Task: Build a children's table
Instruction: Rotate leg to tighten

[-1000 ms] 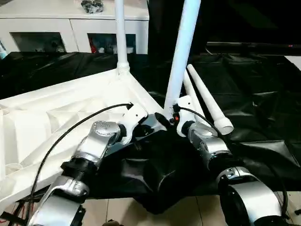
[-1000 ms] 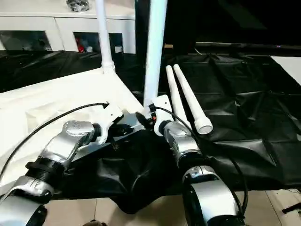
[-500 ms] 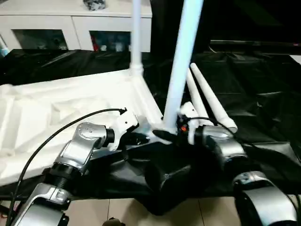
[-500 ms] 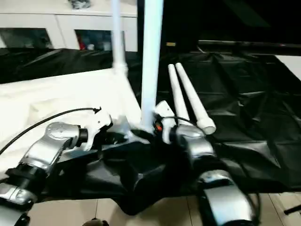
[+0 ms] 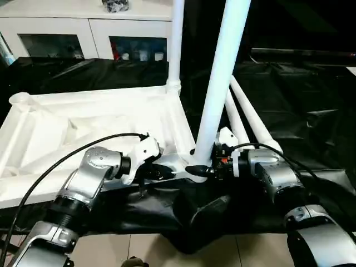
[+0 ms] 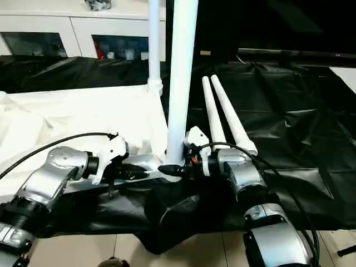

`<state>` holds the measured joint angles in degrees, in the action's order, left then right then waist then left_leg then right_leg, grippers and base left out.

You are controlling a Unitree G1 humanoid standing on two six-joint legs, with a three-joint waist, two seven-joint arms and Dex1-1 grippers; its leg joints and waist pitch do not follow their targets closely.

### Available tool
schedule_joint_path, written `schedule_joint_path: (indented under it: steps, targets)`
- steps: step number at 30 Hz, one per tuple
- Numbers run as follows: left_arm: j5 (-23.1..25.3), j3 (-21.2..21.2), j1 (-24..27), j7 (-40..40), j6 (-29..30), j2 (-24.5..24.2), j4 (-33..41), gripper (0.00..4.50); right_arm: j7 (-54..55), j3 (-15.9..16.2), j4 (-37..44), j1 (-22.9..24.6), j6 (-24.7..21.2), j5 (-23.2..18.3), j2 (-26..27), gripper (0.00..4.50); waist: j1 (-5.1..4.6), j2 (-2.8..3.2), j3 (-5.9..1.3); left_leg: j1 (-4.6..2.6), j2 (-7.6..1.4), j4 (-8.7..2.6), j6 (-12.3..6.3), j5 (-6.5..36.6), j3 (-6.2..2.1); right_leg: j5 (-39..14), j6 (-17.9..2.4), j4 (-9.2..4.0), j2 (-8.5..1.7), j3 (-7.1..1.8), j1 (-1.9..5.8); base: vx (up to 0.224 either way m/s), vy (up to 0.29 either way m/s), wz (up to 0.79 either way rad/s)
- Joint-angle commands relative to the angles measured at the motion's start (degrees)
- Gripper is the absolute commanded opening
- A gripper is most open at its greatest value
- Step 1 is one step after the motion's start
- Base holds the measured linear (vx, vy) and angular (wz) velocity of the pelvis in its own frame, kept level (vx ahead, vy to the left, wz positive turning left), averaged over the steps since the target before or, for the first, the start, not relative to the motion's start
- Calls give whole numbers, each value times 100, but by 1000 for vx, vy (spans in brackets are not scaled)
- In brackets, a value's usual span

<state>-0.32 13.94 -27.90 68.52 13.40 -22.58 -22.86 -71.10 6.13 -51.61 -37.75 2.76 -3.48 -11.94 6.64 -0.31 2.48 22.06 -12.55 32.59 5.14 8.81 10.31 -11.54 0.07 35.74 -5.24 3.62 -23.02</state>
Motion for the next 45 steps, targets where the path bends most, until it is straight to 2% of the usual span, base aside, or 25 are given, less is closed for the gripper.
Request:
schedule_joint_path:
  steps: [1, 2, 3, 4, 5, 6, 8, 9, 11, 12, 15, 16, 19, 20, 22, 23, 24, 29, 31, 35, 40, 45]
  targets:
    - [-213, 29, -130, -294, 22, 343, 110, 0, 249, 234, -41, 50, -108, 69, 370, 275, -1, 2, -349, -113, -88, -346, -241, 1256, 21, -679, -1404, -397, -258, -201, 253, 0, 0, 0]
    - [-213, 29, -130, -294, 22, 343, 110, 0, 249, 234, -41, 50, -108, 69, 370, 275, -8, 5, -346, -113, -86, -349, -225, 1272, 20, -706, -1401, -400, -258, -203, 250, 0, 0, 0]
    - [-70, -125, -313, -909, 130, 569, -176, 0, 1403, 73, -397, -88, -111, 242, 594, 273, -8, 4, -345, -117, -84, -351, -210, 1308, 16, -761, -1389, -407, -258, -201, 251, 0, 0, 0]
    - [-31, -166, -364, -1078, 142, 628, -258, 0, 1675, 32, -484, -123, -123, 275, 650, 273, -50, 8, -314, -131, -73, -375, -91, 1352, 22, -903, -1367, -431, -252, -221, 209, 0, 0, 0]
    - [1, -198, -406, -1217, 144, 676, -329, 0, 1885, 1, -552, -150, -137, 298, 692, 273, -61, -9, -321, -133, -53, -390, 26, 1530, -9, -1323, -1255, -454, -279, -212, 250, 0, 0, 0]
    - [44, -242, -463, -1404, 146, 741, -423, 0, 2168, -41, -642, -187, -154, 330, 750, 273, -90, -9, -324, -134, -58, -387, 51, 1556, -5, -1435, -1185, -478, -285, -224, 232, 0, 0, 0]
    - [174, -449, -740, -2276, 295, 1055, -817, 0, 3162, -227, -951, -320, -291, 327, 1006, 272, -101, -4, -311, -150, -47, -386, 57, 1652, 0, -1558, -1112, -506, -269, -232, 208, 0, 0, 0]
    - [174, -449, -740, -2276, 295, 1055, -817, 0, 3162, -227, -951, -320, -291, 327, 1006, 272, -91, -4, -321, -157, -45, -391, 86, 1663, -19, -1658, -1071, -509, -283, -223, 222, 0, 0, 0]
    - [206, -573, -926, -2819, 440, 1310, -1050, 0, 3931, -402, -1173, -432, -390, 255, 1232, 272, -93, -4, -323, -153, -48, -386, 89, 1610, -10, -1594, -1051, -515, -277, -229, 206, 0, 0, 0]
    - [215, -574, -975, -2942, 465, 1412, -1102, 0, 4202, -460, -1266, -486, -422, 223, 1330, 272, -91, -5, -333, -137, -47, -388, 79, 1569, -17, -1489, -1054, -500, -275, -220, 226, 0, 0, 0]
    - [239, -492, -983, -2954, 426, 1526, -1095, 0, 4397, -433, -1363, -541, -358, 263, 1458, 272, -82, -5, -354, -119, -42, -370, -11, 1404, -9, -1120, -1087, -475, -265, -214, 241, 0, 0, 0]
    - [248, -421, -946, -2849, 359, 1546, -1050, 0, 4268, -407, -1371, -555, -272, 278, 1517, 307, -86, -6, -352, -104, -38, -367, -59, 1340, -6, -966, -1109, -462, -258, -211, 248, 0, 0, 0]
    - [277, -365, -920, -2759, 284, 1537, -1027, 0, 4183, -443, -1387, -577, -233, 249, 1556, 328, -85, -3, -355, -102, -37, -361, -121, 1307, 1, -873, -1140, -458, -257, -207, 254, 0, 0, 0]
    - [287, -257, -833, -2484, 107, 1448, -944, 0, 3894, -548, -1380, -628, -226, 117, 1587, 344, -87, 1, -343, -108, -37, -369, -124, 1386, 3, -982, -1134, -476, -255, -207, 246, 0, 0, 0]
    - [251, -174, -753, -2212, -66, 1350, -868, 0, 3697, -505, -1349, -649, -109, 150, 1549, 352, -87, 2, -348, -99, -49, -375, -135, 1487, -7, -1131, -1100, -483, -277, -210, 254, 0, 0, 0]
    - [220, -126, -703, -2054, -109, 1294, -795, 0, 3572, -427, -1315, -639, 3, 216, 1493, 362, -98, -51, -352, -94, -52, -372, -147, 1404, -1, -1056, -1103, -478, -273, -207, 258, 0, 0, 0]
    - [220, -126, -703, -2054, -109, 1294, -795, 0, 3572, -427, -1315, -639, 3, 216, 1493, 378, -94, -34, -357, -94, -55, -368, -153, 1349, -5, -993, -1129, -455, -277, -206, 263, 0, 0, 0]
    - [66, 4, -486, -1382, -247, 1028, -477, 0, 2610, -104, -1036, -492, 383, 315, 1165, 378, -136, -13, -351, -81, -62, -354, -266, 1218, 10, -719, -1243, -432, -258, -201, 262, 0, 0, 0]
    - [-35, 45, -392, -1011, -261, 863, -317, 0, 1861, 15, -817, -376, 439, 257, 949, 378, -116, -11, -354, -89, -69, -344, -305, 1244, 17, -735, -1279, -433, -257, -195, 270, 0, 0, 0]
    - [-145, 107, -296, -527, -226, 631, -138, 0, 963, 148, -496, -219, 336, 167, 666, 378, -86, 2, -354, -93, -89, -332, -388, 1182, 33, -550, -1377, -403, -240, -192, 259, 0, 0, 0]
    - [-205, 118, -214, -138, -183, 401, -1, 0, 162, 262, -239, -84, 186, 90, 397, 378, -52, 13, -351, -106, -94, -337, -362, 1264, 34, -610, -1419, -404, -243, -194, 255, 0, 0, 0]
    - [-290, 156, -100, 299, -26, 147, 191, 0, -396, 450, 14, 35, -64, 76, 200, 337, -7, 9, -360, -105, -92, -330, -360, 1181, 32, -539, -1434, -386, -245, -193, 269, 0, 0, 0]
